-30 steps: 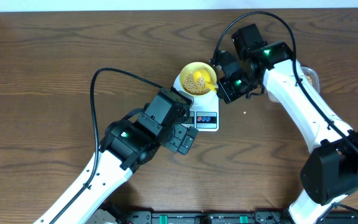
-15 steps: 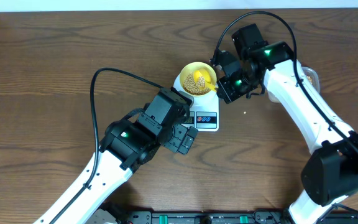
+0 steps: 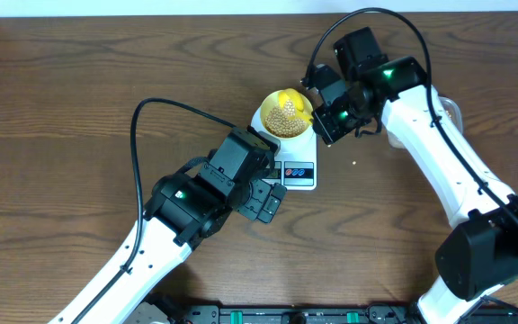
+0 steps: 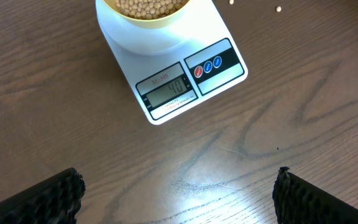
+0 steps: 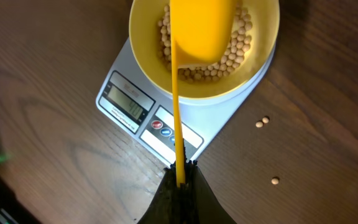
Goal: Scoop item into bowl and weigh 50g on scale
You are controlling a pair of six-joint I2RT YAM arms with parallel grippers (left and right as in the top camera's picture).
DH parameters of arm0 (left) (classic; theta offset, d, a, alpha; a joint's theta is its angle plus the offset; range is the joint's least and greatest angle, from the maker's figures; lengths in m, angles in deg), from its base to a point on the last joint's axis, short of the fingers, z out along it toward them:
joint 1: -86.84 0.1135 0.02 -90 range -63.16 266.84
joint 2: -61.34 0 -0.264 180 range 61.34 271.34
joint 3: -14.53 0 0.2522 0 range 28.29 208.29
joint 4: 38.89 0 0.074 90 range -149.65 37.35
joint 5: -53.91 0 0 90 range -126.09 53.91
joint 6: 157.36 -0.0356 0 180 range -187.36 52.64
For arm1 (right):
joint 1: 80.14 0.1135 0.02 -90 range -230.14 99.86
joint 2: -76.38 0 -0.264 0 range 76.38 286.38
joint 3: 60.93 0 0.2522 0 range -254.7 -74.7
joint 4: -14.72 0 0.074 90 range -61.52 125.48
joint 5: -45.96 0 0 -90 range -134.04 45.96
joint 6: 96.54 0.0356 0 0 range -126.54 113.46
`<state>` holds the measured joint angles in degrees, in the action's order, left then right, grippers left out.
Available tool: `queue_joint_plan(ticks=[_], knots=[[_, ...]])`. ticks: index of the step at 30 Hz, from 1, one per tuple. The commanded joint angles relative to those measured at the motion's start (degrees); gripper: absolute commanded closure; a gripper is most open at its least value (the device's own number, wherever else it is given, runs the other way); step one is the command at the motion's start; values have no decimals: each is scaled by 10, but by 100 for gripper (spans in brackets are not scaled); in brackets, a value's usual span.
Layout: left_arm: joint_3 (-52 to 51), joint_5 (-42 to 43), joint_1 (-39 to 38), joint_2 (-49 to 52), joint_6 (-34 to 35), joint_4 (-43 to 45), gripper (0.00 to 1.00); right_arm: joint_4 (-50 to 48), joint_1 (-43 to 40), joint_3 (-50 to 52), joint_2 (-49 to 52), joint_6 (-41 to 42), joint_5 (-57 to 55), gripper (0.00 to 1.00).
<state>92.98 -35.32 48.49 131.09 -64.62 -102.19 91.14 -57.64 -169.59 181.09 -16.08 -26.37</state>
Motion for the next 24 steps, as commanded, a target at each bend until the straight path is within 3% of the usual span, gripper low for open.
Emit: queue_joint_plan(ticks=[1, 24], knots=[[13, -1, 2, 0, -5, -1, 1, 1, 10, -14, -19, -15, -25, 99], [13, -1, 2, 0, -5, -1, 1, -2, 26, -14, -18, -3, -55, 99]])
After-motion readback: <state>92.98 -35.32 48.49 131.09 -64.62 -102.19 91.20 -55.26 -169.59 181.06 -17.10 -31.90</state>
